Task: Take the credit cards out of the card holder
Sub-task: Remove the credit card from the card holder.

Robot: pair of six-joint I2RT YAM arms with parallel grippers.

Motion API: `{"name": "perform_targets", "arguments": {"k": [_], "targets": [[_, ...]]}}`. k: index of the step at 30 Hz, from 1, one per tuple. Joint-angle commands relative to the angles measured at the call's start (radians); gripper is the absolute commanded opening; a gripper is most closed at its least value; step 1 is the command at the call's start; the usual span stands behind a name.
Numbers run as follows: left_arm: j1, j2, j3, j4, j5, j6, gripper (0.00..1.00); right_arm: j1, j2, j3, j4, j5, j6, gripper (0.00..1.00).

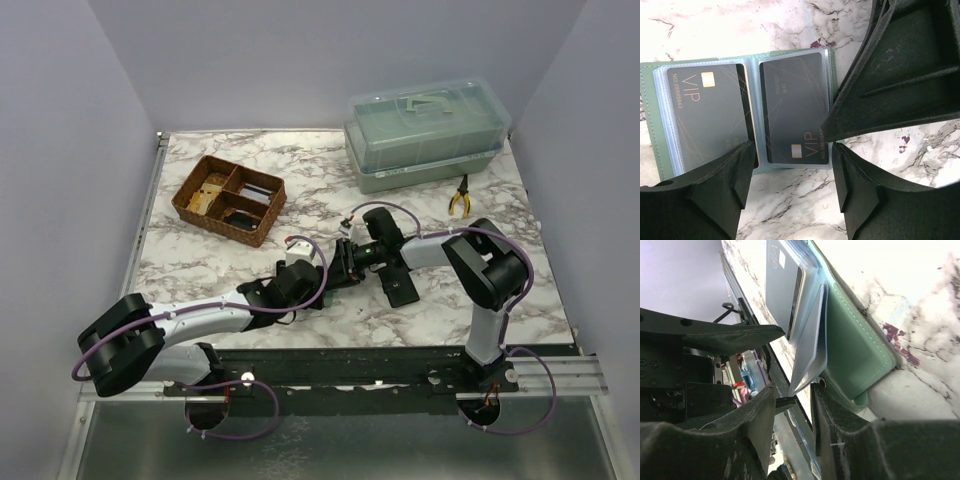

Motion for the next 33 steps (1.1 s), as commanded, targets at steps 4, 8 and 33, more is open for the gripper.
{"name": "perform_targets", "arguments": {"k": [4, 8, 33], "targets": [[0.014, -0.043, -0.007, -0.021, -0.032, -0.007, 0.68, -0.036, -0.012, 0.038, -0.075, 0.048, -0.075, 0.39], [0.021, -0.050, -0.021, -0.019, -0.029, -0.015, 0.68, -0.065, -0.053, 0.035, -0.051, -0.015, -0.106, 0.37], [0.038, -0.078, -0.086, 0.031, -0.007, -0.049, 0.66, -0.049, 0.042, 0.107, -0.033, -0.022, -0.100, 0.41]]}}
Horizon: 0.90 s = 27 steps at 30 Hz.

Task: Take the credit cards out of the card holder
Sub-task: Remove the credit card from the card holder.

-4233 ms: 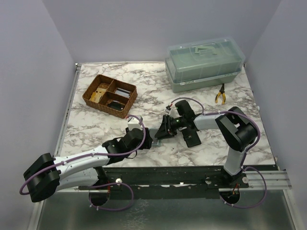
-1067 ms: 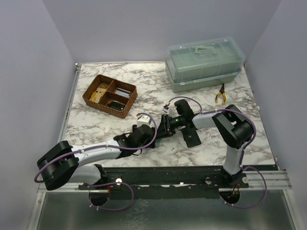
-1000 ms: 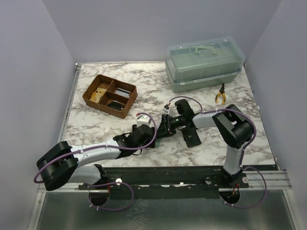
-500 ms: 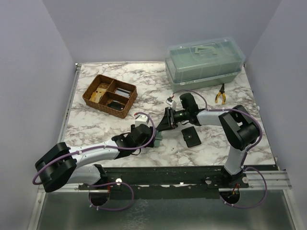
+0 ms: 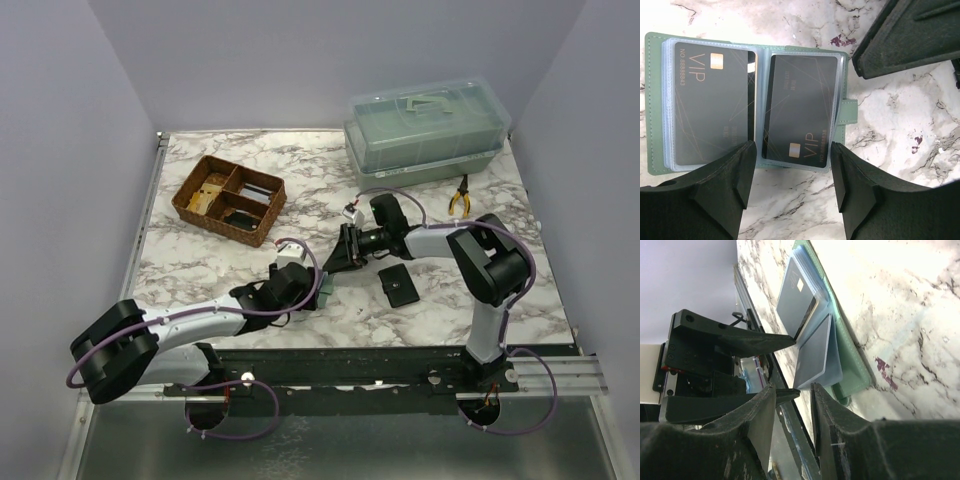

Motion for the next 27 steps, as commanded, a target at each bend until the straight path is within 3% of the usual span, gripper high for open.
{"name": "perform_targets", "arguments": {"k": [1, 12, 19, 25, 27], "targets": [[0.011, -0.036, -0.031, 0.020, -0.003, -0.013, 0.66, 0.025, 0.043, 0.044, -0.025, 0.041, -0.016, 0.41], [0.029, -0.076, -0.051, 0.020, 0.004, -0.004, 0.65, 0.043, 0.095, 0.082, -0.062, 0.048, -0.005, 0.44], [0.036, -0.076, -0.056, 0.023, 0.012, -0.006, 0.65, 0.043, 0.016, 0.036, -0.015, 0.044, -0.008, 0.47], [0.038, -0.056, -0.034, 0.034, 0.036, 0.012, 0.68, 0.044, 0.036, 0.045, -0.073, 0.103, -0.028, 0.48], [0.038, -0.037, -0.020, 0.034, 0.042, 0.013, 0.74, 0.044, 0.042, 0.046, -0.089, 0.117, -0.032, 0.48]]}}
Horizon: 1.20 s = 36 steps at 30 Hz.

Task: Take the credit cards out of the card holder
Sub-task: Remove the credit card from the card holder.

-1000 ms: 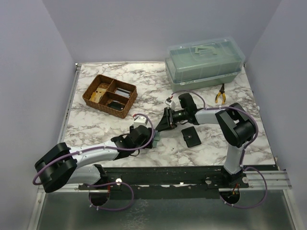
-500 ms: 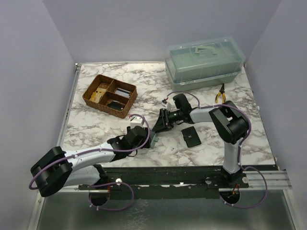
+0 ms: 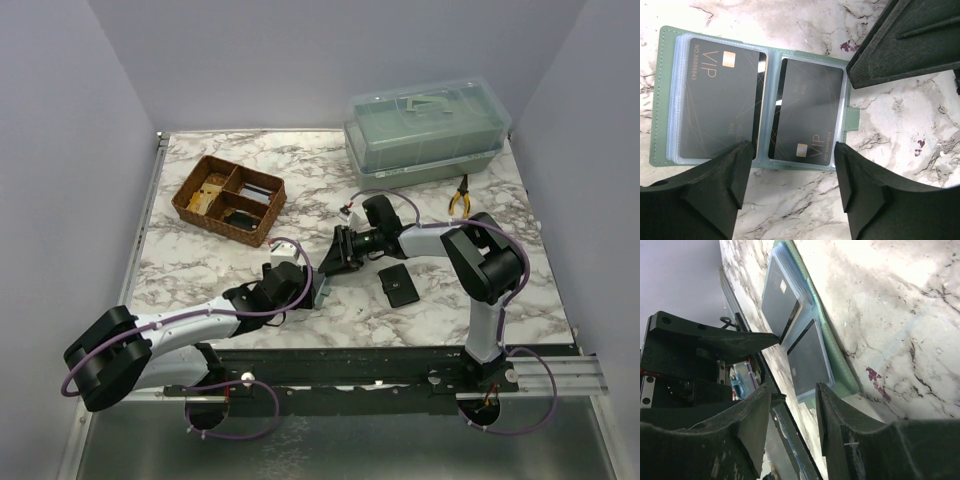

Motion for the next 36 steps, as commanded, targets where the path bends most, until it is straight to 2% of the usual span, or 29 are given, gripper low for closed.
{"name": "perform_targets", "arguments": {"k": [1, 4, 11, 24, 31, 36], "targets": [[0.005, 0.034, 0.029, 0.018, 0.030, 0.014, 0.76, 0.008, 0.002, -0.003, -0.038, 0.057, -0.023, 0.47], [0.005, 0.064, 0.044, 0.018, 0.032, 0.024, 0.80, 0.009, -0.005, -0.015, -0.036, 0.056, -0.019, 0.47], [0.005, 0.118, 0.068, 0.018, 0.030, 0.048, 0.81, 0.008, 0.009, -0.013, -0.035, 0.057, -0.006, 0.47], [0.005, 0.123, 0.042, 0.067, 0.050, 0.032, 0.85, 0.010, 0.002, -0.028, -0.036, 0.062, 0.005, 0.47], [0.006, 0.126, 0.022, 0.084, 0.053, 0.014, 0.85, 0.015, 0.005, -0.023, -0.039, 0.059, 0.007, 0.48], [0.006, 0.145, 0.013, 0.084, 0.039, 0.005, 0.81, 0.014, -0.008, -0.027, -0.043, 0.076, -0.001, 0.49]]}}
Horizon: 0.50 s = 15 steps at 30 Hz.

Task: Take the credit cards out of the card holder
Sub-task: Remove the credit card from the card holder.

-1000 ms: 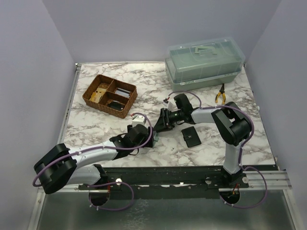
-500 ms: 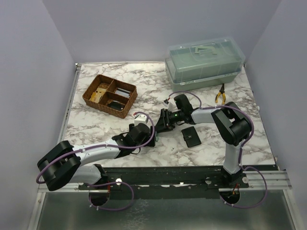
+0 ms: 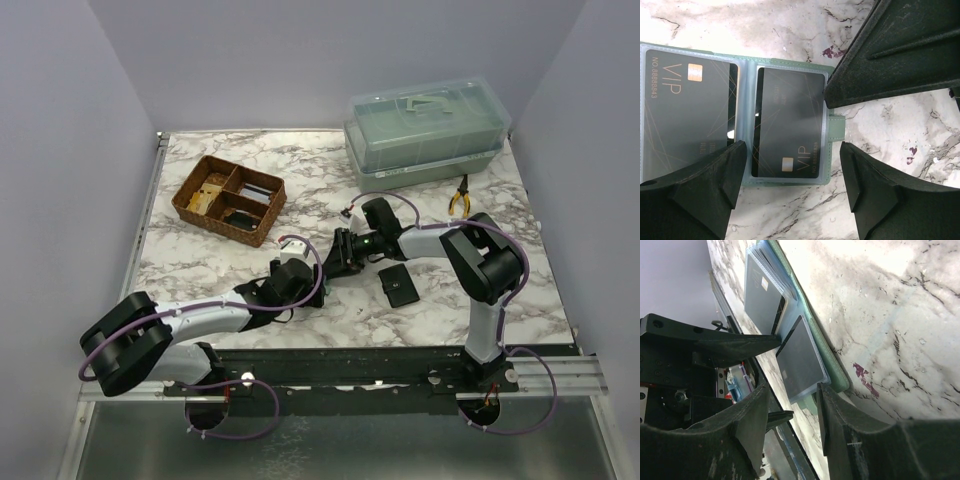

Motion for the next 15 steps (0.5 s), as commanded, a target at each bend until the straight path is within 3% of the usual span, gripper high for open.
{"name": "perform_targets", "arguments": {"k": [1, 15], "targets": [[0.006, 0.030, -0.023, -0.003, 0.000, -0.015, 0.81, 0.009, -0.009, -0.015, -0.023, 0.032, -0.003, 0.50], [0.007, 0.031, -0.049, -0.004, -0.013, -0.032, 0.76, 0.009, -0.025, -0.020, -0.027, 0.048, -0.003, 0.53]]}}
